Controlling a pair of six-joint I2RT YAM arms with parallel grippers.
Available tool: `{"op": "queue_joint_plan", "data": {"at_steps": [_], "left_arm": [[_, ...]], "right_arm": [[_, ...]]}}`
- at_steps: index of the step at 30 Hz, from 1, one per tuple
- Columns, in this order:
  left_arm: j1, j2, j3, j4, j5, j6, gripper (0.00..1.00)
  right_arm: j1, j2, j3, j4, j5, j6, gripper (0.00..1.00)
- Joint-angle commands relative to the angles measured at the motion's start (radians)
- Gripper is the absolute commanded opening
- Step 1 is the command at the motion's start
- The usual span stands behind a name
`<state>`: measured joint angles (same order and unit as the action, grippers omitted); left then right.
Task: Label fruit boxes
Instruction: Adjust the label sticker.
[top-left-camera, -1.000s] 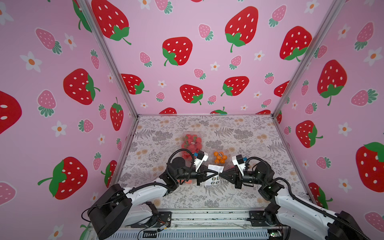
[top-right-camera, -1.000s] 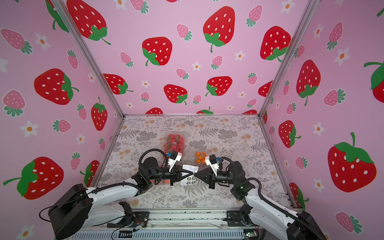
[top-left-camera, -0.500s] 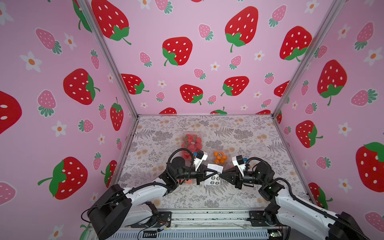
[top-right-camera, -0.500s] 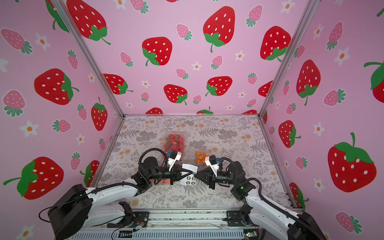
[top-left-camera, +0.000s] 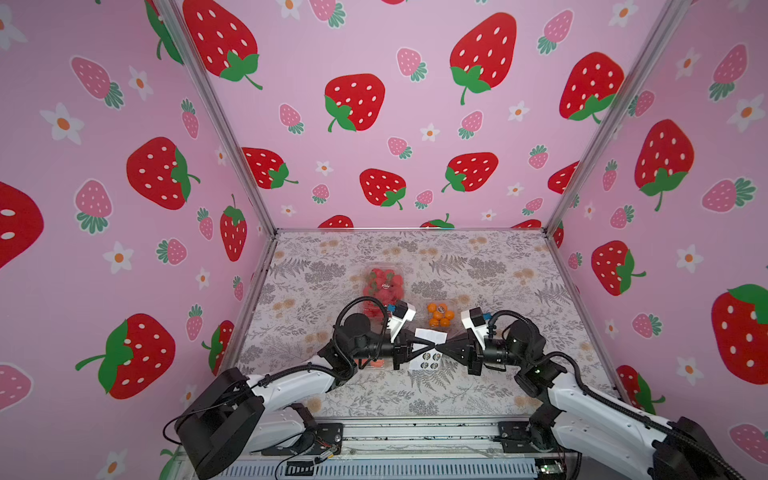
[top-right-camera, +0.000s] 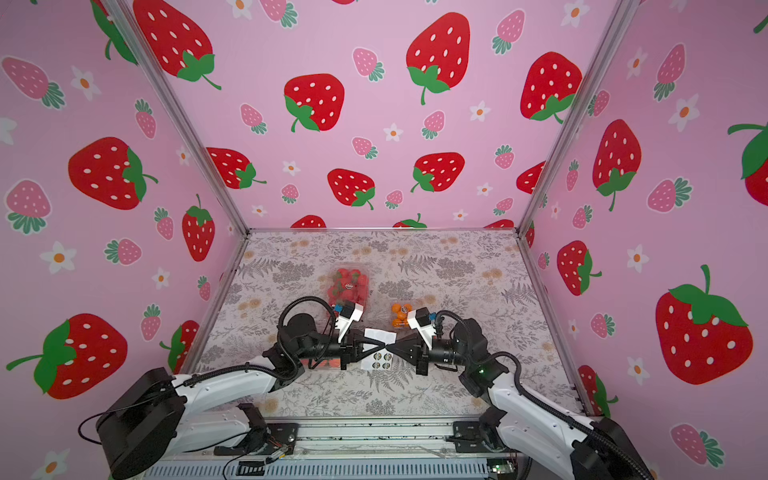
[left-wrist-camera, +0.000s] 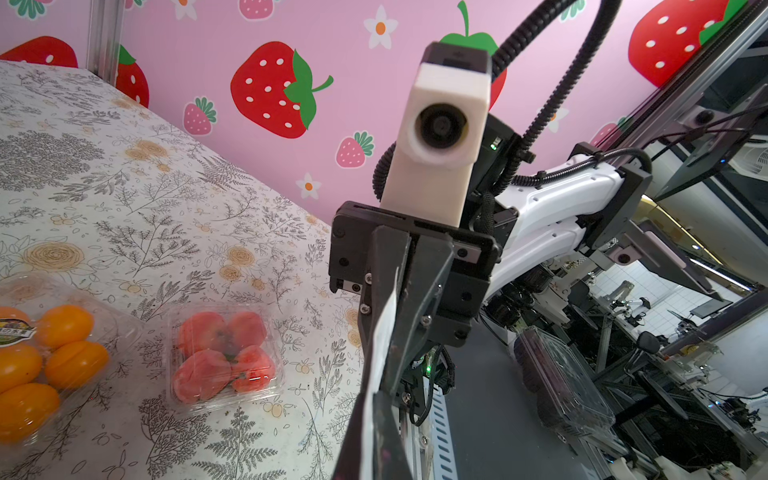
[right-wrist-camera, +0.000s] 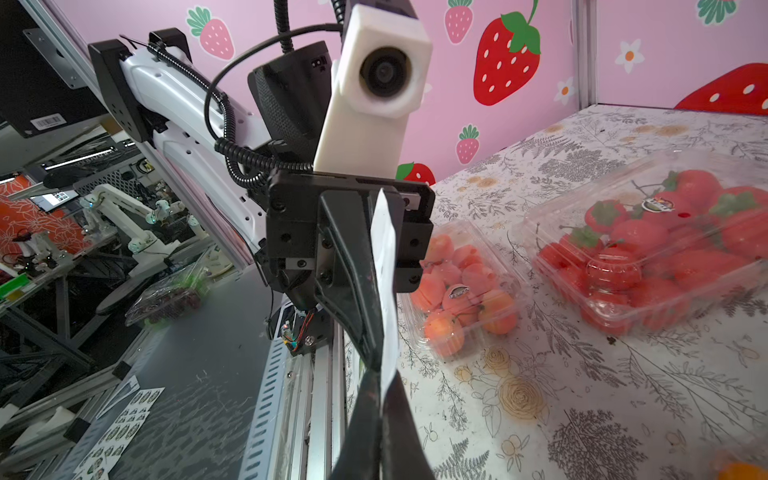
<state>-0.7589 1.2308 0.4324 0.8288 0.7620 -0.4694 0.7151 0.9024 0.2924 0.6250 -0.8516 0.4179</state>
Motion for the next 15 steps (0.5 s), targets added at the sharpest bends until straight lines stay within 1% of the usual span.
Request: {"op": "queue_joint_plan", "data": {"at_steps": [1,3,4,5,7,10,11,12,13,15], "left_arm": [[0.004,-0.008,-0.008,0.020,0.007,0.003,0.00],[0.004,-0.009,-0.008,0.015,0.007,0.006,0.00],[0.003,-0.005,-0.007,0.016,0.010,0.007,0.02],[0.004,-0.001,-0.005,0.020,0.014,0.008,0.09],[0.004,0.009,-0.005,0.037,0.029,0.001,0.12],[0.004,0.008,-0.010,0.049,0.038,0.000,0.09],[0.004,0.002,-0.010,0.042,0.032,0.004,0.07],[0.004,-0.003,-0.011,0.033,0.031,0.008,0.02],[0.004,-0.006,-0.010,0.030,0.030,0.009,0.00],[0.004,-0.010,-0.009,0.029,0.031,0.009,0.00]], "right_arm": [[-0.015,-0.021,0.000,0.010,-0.026,-0.014,0.00],[-0.021,-0.036,-0.010,0.007,-0.018,-0.013,0.00],[-0.021,-0.040,-0.008,0.007,-0.020,-0.013,0.00],[-0.022,-0.039,-0.004,0.008,-0.028,-0.011,0.00],[-0.021,-0.028,0.003,0.027,-0.047,0.001,0.00],[-0.022,-0.009,0.008,0.044,-0.062,0.007,0.00],[-0.020,-0.002,0.010,0.045,-0.064,0.007,0.00],[-0.022,0.002,0.009,0.051,-0.066,0.008,0.00],[-0.021,0.003,0.009,0.055,-0.067,0.010,0.00],[-0.020,0.003,0.010,0.059,-0.070,0.012,0.00]]}}
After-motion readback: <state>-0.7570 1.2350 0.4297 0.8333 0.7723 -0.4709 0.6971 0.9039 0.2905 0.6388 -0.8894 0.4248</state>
